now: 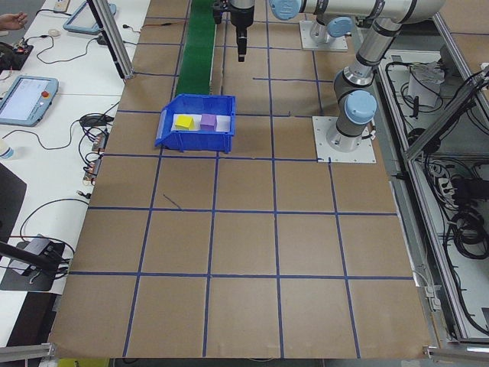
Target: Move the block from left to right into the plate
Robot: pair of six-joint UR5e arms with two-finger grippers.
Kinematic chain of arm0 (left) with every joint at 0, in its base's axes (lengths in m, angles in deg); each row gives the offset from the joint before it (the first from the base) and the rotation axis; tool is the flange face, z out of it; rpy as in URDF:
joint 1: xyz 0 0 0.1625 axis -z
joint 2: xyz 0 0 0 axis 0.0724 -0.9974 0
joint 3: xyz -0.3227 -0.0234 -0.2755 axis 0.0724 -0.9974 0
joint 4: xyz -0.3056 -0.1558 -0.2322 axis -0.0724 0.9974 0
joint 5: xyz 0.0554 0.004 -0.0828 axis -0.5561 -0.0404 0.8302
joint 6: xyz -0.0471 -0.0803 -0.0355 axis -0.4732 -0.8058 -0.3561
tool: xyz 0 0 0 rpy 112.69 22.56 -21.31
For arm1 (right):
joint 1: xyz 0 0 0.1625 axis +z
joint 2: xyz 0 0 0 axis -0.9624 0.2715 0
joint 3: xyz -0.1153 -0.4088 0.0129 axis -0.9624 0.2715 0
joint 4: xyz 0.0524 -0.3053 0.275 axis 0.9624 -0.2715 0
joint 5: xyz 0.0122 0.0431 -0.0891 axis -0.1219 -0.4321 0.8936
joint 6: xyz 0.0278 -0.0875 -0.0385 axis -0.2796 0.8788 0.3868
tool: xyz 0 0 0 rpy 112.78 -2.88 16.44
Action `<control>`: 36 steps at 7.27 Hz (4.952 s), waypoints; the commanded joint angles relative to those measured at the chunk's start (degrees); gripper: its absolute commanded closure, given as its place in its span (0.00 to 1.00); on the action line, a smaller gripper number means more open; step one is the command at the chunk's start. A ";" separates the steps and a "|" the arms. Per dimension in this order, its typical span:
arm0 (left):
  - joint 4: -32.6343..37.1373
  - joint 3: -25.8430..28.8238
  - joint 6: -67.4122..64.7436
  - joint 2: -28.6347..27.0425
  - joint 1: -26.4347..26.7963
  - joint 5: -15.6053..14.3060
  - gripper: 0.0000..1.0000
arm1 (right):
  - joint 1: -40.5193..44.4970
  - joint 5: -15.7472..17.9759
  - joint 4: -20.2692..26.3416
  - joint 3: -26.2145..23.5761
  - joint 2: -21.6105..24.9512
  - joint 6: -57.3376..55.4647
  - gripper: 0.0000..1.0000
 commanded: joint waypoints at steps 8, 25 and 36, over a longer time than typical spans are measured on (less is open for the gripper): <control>-6.98 -1.32 6.77 -9.94 -8.35 0.84 0.00 | 0.00 -0.09 -0.18 0.00 0.00 0.00 0.00; -32.88 -9.85 19.26 -29.58 -8.61 0.32 0.45 | 0.18 -0.09 -0.09 0.00 0.00 -0.09 0.00; -40.65 -3.87 11.09 -23.21 3.52 14.61 0.57 | -0.70 -1.93 2.55 0.61 0.17 1.15 0.00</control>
